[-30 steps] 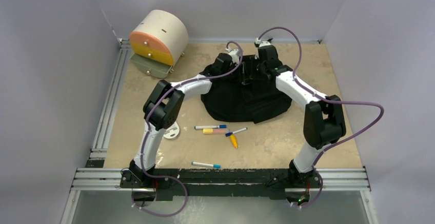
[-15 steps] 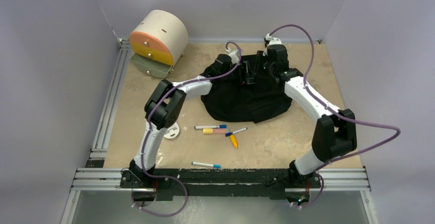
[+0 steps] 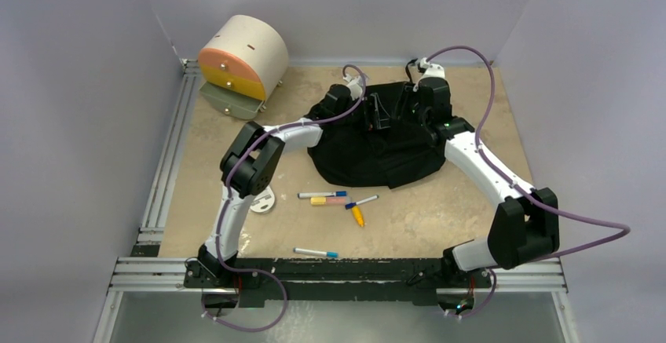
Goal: Pack the student bag
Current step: Unzip the student bag at the center of the board.
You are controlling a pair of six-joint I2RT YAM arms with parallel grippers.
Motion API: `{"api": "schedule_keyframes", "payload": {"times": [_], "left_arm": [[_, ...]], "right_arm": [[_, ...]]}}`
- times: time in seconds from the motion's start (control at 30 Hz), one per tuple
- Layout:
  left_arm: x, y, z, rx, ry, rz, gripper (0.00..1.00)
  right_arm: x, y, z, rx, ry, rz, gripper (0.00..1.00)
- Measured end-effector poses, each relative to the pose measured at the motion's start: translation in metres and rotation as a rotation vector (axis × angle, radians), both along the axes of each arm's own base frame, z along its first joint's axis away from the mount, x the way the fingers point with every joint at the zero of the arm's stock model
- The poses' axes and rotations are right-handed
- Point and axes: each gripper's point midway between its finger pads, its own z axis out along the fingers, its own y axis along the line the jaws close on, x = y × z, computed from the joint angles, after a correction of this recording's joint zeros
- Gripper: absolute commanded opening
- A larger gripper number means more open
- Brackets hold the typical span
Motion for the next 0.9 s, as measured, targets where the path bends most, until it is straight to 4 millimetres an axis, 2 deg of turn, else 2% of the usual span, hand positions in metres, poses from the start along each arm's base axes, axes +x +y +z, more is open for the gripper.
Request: {"api": "schedule_keyframes", "payload": {"times": [0.2, 0.23, 0.33, 0.4, 0.77, 0.9], "left_arm": [[-0.002, 0.003, 0.001, 0.015, 0.012, 0.000, 0.79], [-0.003, 0.004, 0.003, 0.021, 0.013, 0.001, 0.75], [-0.005, 0.007, 0.006, 0.042, 0.011, -0.003, 0.54], [-0.006, 0.009, 0.008, 0.057, 0.004, -0.004, 0.48], [-0.005, 0.027, 0.016, 0.152, -0.046, 0.028, 0.45], [-0.003, 0.034, 0.025, 0.179, -0.076, 0.047, 0.43]], "right_arm": [[0.001, -0.001, 0.000, -0.001, -0.002, -0.005, 0.51], [0.001, -0.001, 0.000, -0.001, -0.003, -0.006, 0.51], [0.001, -0.001, 0.000, -0.001, -0.003, -0.006, 0.51], [0.001, -0.002, 0.000, -0.001, -0.003, -0.007, 0.51], [-0.002, -0.002, -0.006, -0.005, 0.011, -0.006, 0.53], [-0.002, -0.001, -0.006, -0.004, 0.012, 0.002, 0.60]]}}
